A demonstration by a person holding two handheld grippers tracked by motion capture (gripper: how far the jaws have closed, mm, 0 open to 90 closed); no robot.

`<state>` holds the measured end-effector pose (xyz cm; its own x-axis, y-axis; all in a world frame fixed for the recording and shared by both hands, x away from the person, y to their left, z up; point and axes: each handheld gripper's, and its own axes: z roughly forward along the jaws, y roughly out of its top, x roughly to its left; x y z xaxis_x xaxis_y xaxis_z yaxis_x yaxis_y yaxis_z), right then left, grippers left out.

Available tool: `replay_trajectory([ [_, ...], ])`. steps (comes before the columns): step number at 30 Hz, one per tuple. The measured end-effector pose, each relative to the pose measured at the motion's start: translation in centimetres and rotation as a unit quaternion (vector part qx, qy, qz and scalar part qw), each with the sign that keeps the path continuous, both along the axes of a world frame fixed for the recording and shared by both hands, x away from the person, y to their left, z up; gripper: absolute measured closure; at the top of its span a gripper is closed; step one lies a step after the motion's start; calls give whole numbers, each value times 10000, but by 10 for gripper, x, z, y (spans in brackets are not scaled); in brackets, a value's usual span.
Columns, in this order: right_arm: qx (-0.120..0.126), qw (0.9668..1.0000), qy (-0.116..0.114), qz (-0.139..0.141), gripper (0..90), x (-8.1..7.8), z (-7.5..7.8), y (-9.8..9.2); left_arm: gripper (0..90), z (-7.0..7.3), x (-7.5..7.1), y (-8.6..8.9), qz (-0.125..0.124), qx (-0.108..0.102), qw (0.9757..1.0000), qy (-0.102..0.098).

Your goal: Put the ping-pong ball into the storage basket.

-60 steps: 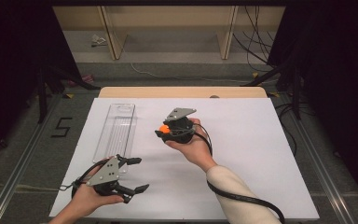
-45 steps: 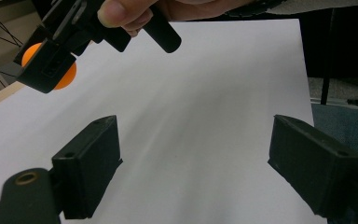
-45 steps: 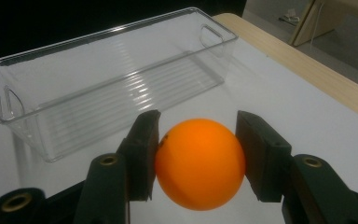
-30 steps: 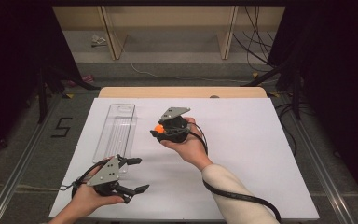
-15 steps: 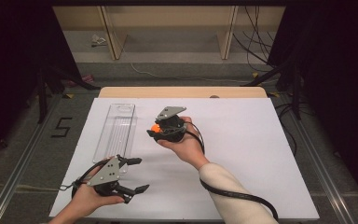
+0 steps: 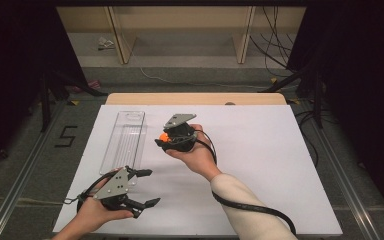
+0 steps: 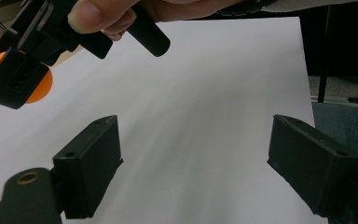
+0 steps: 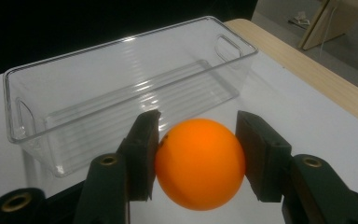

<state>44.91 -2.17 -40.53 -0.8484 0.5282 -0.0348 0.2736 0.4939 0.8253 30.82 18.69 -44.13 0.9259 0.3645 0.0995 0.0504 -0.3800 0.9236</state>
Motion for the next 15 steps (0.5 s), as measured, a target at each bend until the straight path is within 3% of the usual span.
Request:
replay_trajectory([
  [15,0,10000,4,56,515,1,1,7,166,0,-1,0,-11,3,10000,1],
])
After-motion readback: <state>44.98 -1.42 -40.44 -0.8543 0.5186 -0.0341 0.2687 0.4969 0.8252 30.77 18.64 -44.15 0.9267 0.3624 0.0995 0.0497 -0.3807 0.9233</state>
